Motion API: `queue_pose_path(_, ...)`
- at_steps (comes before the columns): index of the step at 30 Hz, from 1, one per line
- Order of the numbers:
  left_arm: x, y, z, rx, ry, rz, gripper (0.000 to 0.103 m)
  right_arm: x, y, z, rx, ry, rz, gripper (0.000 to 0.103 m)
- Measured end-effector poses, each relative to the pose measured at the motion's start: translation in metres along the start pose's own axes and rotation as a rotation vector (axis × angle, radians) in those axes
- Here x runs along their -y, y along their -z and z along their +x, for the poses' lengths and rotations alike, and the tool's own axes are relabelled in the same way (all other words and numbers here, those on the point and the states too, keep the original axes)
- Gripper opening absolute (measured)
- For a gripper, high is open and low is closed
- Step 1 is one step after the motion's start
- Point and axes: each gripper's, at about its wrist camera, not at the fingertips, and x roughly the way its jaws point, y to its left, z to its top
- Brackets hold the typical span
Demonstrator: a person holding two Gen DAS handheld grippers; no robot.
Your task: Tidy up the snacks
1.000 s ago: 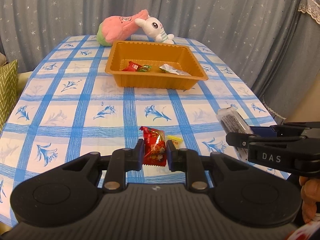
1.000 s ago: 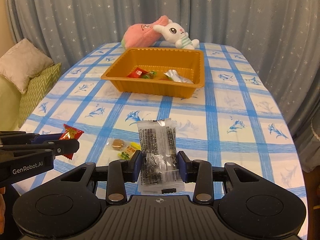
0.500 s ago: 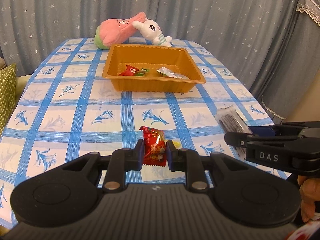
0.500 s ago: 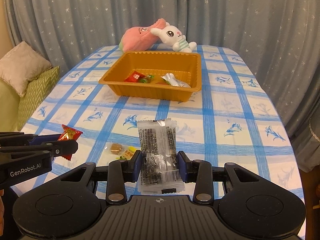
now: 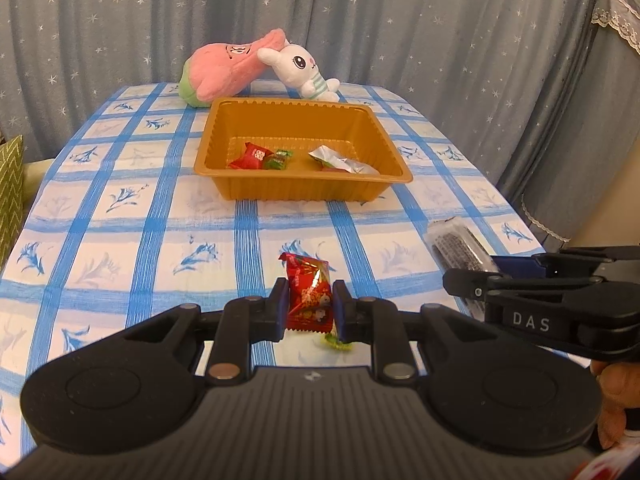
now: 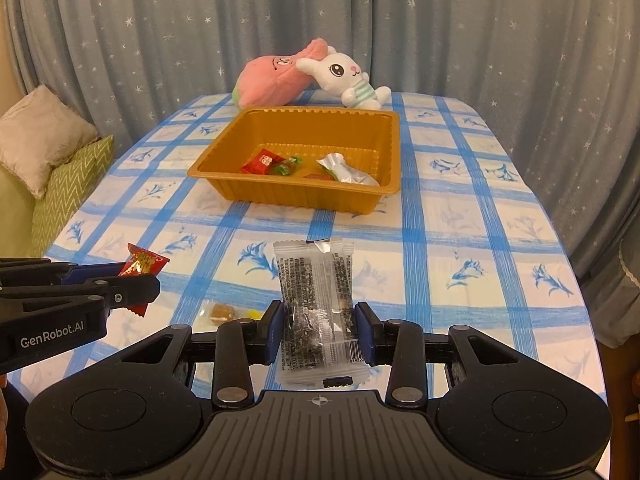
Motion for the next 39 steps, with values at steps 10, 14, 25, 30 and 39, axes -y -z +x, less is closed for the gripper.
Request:
queue_pose_path(10,-0.01,-0.033,0.027,0.013,0.009,0.006,0.02,0.006,-0.032,0.022,0.022,-0.002,-0.013,0.038)
queue_pose_path(14,-0.015,-0.052,0.039,0.024,0.009,0.008,0.02,0.01,-0.05,0.033,0.032,-0.004,-0.016,0.038)
queue_pose_path(25,-0.025,-0.098,0.074,0.053,0.009,0.038,0.02,0.019,-0.099,0.063,0.062,-0.012,-0.021,0.038)
queue_pose_path(30,-0.029,-0.118,0.088,0.065,0.008,0.049,0.02,0.023,-0.119,0.077,0.068,-0.01,-0.021,0.038)
queue_pose_path(39,-0.038,-0.147,0.116,0.075,0.018,0.053,0.02,0.034,-0.147,0.107,0.068,-0.021,0.012,0.038)
